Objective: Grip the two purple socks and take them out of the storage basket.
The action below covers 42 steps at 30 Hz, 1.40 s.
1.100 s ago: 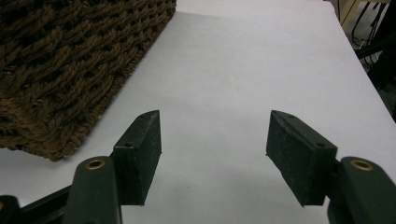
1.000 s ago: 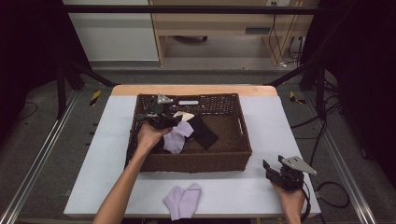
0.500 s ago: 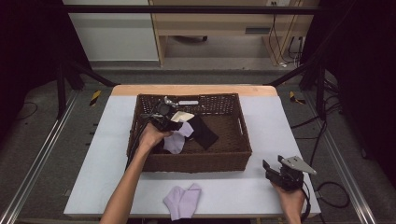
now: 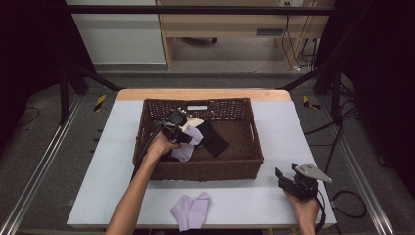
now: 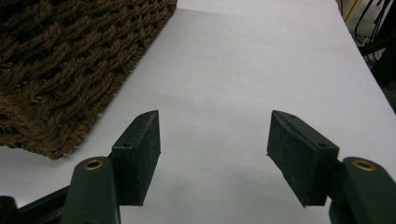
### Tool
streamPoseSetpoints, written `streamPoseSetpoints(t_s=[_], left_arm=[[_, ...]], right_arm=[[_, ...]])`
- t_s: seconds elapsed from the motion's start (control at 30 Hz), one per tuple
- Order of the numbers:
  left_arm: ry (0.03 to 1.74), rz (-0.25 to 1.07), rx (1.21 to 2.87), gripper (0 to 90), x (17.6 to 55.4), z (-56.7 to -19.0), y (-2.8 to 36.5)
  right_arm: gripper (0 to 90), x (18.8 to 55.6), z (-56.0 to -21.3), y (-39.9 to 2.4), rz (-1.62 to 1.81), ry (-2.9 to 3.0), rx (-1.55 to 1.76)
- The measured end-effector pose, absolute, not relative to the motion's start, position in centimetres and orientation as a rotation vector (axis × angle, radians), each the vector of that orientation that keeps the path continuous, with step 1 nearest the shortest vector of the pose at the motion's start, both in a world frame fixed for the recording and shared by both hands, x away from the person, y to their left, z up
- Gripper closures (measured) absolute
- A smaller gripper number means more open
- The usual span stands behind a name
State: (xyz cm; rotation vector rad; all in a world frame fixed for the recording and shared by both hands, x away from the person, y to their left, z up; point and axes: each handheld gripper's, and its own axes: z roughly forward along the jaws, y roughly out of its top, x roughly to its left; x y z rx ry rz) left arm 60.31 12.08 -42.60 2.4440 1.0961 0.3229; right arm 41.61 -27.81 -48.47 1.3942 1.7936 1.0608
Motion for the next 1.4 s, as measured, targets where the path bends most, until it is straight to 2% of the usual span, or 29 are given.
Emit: streamPoseSetpoints(t_s=[0.17,0.3,0.37,0.63,0.77,0.97,1.17,1.4], left_arm=[[1.129,0.268,2.499,60.6,60.5,-43.0,11.9],[1.162,0.237,2.501,79.9,60.6,-42.8,12.1],[1.177,0.214,2.481,83.5,60.6,-42.7,12.3],[1.150,0.256,2.340,85.0,59.9,-41.1,13.3],[1.110,0.333,2.223,85.2,59.1,-39.6,14.0],[1.054,0.411,2.139,85.6,57.9,-38.1,14.4],[0.969,0.467,1.982,85.6,55.6,-35.3,15.5],[0.904,0.498,1.907,85.6,53.0,-33.3,16.6]], right_arm=[[34.9,41.6,-48.5,-27.8,1.061,1.795,1.392],[35.1,41.6,-48.5,-27.8,1.061,1.795,1.391],[35.2,41.5,-48.5,-27.8,1.058,1.795,1.388],[35.2,41.5,-48.5,-27.8,1.060,1.791,1.388],[35.3,41.6,-48.5,-27.8,1.059,1.793,1.393],[35.7,41.6,-48.5,-27.8,1.059,1.792,1.393],[35.8,41.6,-48.5,-27.8,1.058,1.791,1.393],[36.7,41.5,-48.4,-27.8,1.059,1.788,1.389]])
